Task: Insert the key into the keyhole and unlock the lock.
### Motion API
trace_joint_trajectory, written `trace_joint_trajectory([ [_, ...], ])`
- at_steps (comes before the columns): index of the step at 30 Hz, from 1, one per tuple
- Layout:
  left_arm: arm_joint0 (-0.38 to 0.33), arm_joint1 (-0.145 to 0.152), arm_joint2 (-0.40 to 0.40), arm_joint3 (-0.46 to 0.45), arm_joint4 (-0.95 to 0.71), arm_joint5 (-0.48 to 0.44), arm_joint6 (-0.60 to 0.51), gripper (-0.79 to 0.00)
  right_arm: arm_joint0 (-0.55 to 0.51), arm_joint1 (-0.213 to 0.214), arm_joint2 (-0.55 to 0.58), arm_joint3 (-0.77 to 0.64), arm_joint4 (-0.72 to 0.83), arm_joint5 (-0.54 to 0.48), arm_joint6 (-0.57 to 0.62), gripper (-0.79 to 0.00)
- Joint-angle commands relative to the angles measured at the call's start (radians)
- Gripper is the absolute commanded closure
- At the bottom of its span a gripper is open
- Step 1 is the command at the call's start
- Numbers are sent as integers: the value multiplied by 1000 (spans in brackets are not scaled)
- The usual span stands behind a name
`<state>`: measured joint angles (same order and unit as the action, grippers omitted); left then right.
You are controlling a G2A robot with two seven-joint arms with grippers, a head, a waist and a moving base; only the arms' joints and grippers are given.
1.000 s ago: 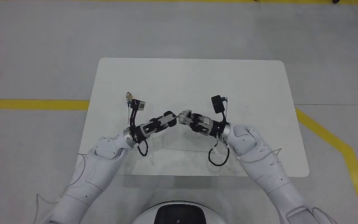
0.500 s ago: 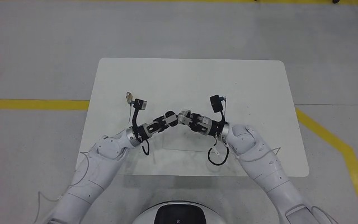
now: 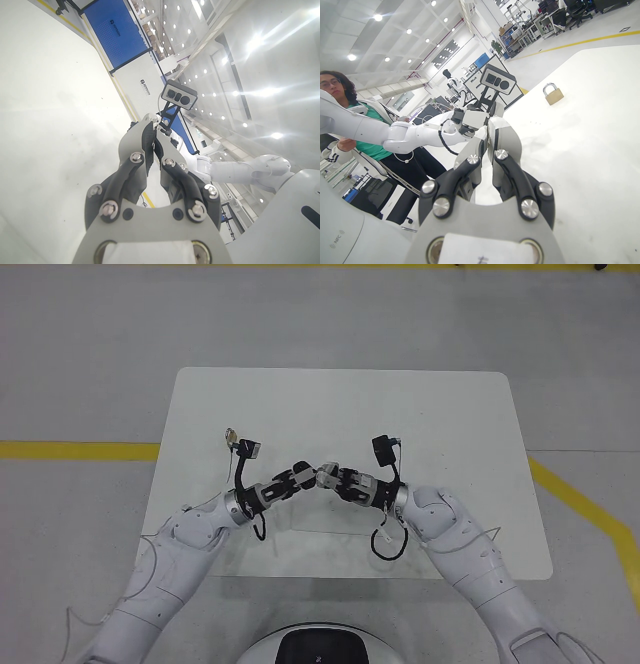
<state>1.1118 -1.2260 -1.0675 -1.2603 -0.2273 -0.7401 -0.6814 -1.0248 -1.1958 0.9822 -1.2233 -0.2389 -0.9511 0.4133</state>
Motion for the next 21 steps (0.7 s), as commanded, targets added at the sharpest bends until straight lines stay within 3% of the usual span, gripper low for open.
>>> trace_joint_trajectory([
  [1, 4, 3, -10, -8, 10, 3, -2, 0, -4, 2, 6, -1, -3, 1, 2, -785],
  [10, 33, 47, -118, -114, 34, 110, -166, 0, -7, 7, 12, -4, -13, 3, 21, -785],
  [18, 35, 47, -117, -115, 38, 112, -164, 0, -7, 7, 12, -4, -13, 3, 21, -785],
  [21, 46, 48, -109, -126, 119, 145, -131, 0, -7, 7, 12, -4, -13, 3, 21, -785],
])
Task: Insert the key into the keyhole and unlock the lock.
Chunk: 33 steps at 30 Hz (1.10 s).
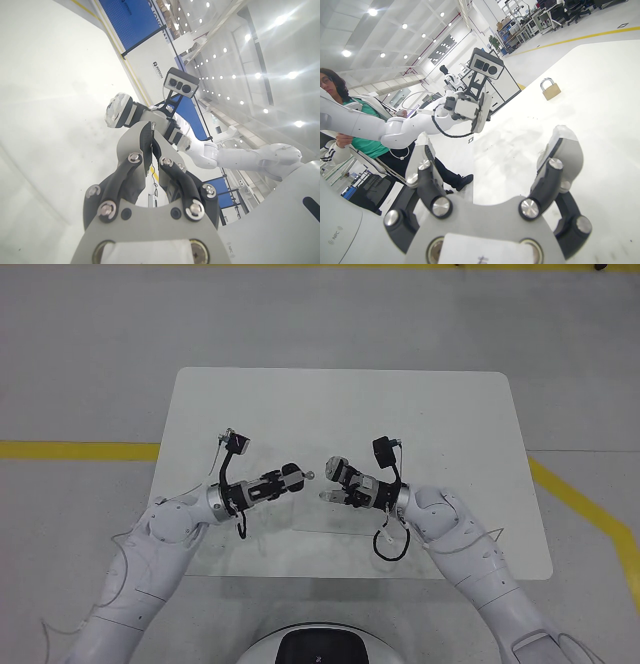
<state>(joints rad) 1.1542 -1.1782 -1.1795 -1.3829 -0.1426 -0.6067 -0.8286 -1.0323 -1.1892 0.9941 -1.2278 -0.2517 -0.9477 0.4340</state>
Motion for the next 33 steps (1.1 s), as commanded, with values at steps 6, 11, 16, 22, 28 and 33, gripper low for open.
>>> trace_joint_trajectory([
  [6, 12, -3, 28, -11, 8, 26, 23, 0, -23, 5, -2, -49, 52, 31, 32, -785],
  [11, 14, 4, 15, -16, 31, 20, 13, 0, -27, 21, 12, -89, 143, 68, 155, -314],
  [16, 23, 8, 13, -33, 64, 13, 24, 0, -28, 35, 21, -124, 195, 137, 264, -132],
  [22, 21, 9, 19, -33, 58, 3, 20, 0, -24, 40, 16, -139, 220, 187, 314, -102],
  [28, 15, 12, 23, -24, 57, -3, 16, 0, -14, 42, 14, -135, 239, 199, 331, 0],
  [33, 8, 13, 27, -21, 59, -2, 17, 0, -3, 41, 5, -129, 261, 211, 348, 0],
])
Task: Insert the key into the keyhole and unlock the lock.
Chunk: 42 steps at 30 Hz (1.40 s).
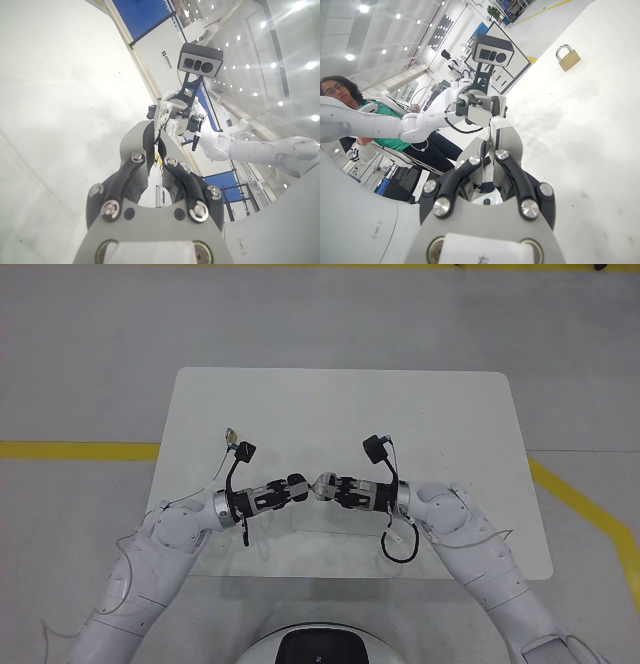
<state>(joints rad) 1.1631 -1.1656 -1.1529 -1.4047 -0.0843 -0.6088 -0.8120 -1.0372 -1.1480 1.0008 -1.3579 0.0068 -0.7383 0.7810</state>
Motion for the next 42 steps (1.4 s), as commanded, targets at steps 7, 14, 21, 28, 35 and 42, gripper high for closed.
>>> trace_joint_trajectory([
  [7, -10, 3, 4, 4, -6, 2, -5, -271, 15, -3, -13, 18, 14, 3, 6, 0],
  [14, -12, 4, 6, 4, -23, -9, -5, -785, 20, -3, -8, 43, 23, -22, -14, 0],
  [21, 28, 16, -58, -2, -75, -71, 47, -785, 0, 8, 36, 67, 15, -52, -53, 0],
  [28, 176, 54, -269, -56, -20, -138, 155, -785, -63, 36, 163, 65, 23, -117, -135, 0],
  [35, 395, 73, -475, -225, 395, 11, 415, -785, -110, 50, 224, 24, 25, -144, -176, 0],
  [42, 404, 57, -398, -294, 719, 265, 582, -785, -110, 50, 224, 24, 25, -144, -176, 0],
])
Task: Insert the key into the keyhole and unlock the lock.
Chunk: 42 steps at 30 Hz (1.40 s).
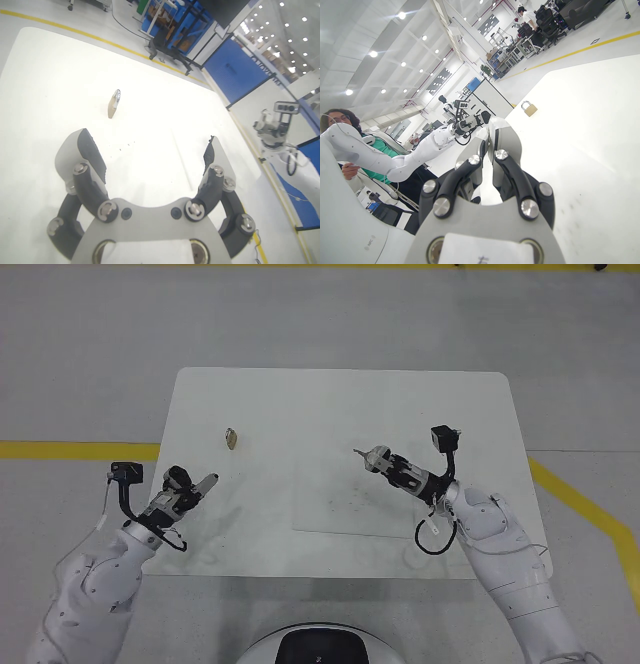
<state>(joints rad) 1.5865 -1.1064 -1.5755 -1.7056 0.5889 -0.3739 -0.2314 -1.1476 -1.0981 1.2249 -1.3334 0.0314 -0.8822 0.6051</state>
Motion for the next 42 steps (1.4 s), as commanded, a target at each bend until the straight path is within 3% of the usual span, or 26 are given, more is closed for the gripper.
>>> trace_joint_trajectory([
  [1, -48, -4, 50, 17, 84, 60, 1, -785, 0, 0, 0, 0, 0, 0, 0, 0],
  [7, -203, -24, 175, 83, 260, 274, 3, -785, 0, 0, 0, 0, 0, 0, 0, 0],
  [10, -236, -31, 203, 109, 271, 306, 1, -782, 0, 0, 0, 0, 0, 0, 0, 0],
  [19, -361, -44, 250, 257, 282, 305, -41, -690, 0, 0, 0, 0, 0, 0, 0, 0],
  [25, -409, -49, 260, 298, 298, 307, -53, -683, 0, 0, 0, 0, 0, 0, 0, 0],
  [33, -511, -63, 320, 435, 313, 259, -88, -653, 0, 0, 0, 0, 0, 0, 0, 0],
  [38, -547, -72, 345, 479, 319, 252, -85, -554, 0, 0, 0, 0, 0, 0, 0, 0],
  [40, -559, -75, 351, 490, 321, 251, -85, -385, 0, 0, 0, 0, 0, 0, 0, 0],
  [42, -570, -77, 356, 501, 324, 253, -86, -329, 0, 0, 0, 0, 0, 0, 0, 0],
])
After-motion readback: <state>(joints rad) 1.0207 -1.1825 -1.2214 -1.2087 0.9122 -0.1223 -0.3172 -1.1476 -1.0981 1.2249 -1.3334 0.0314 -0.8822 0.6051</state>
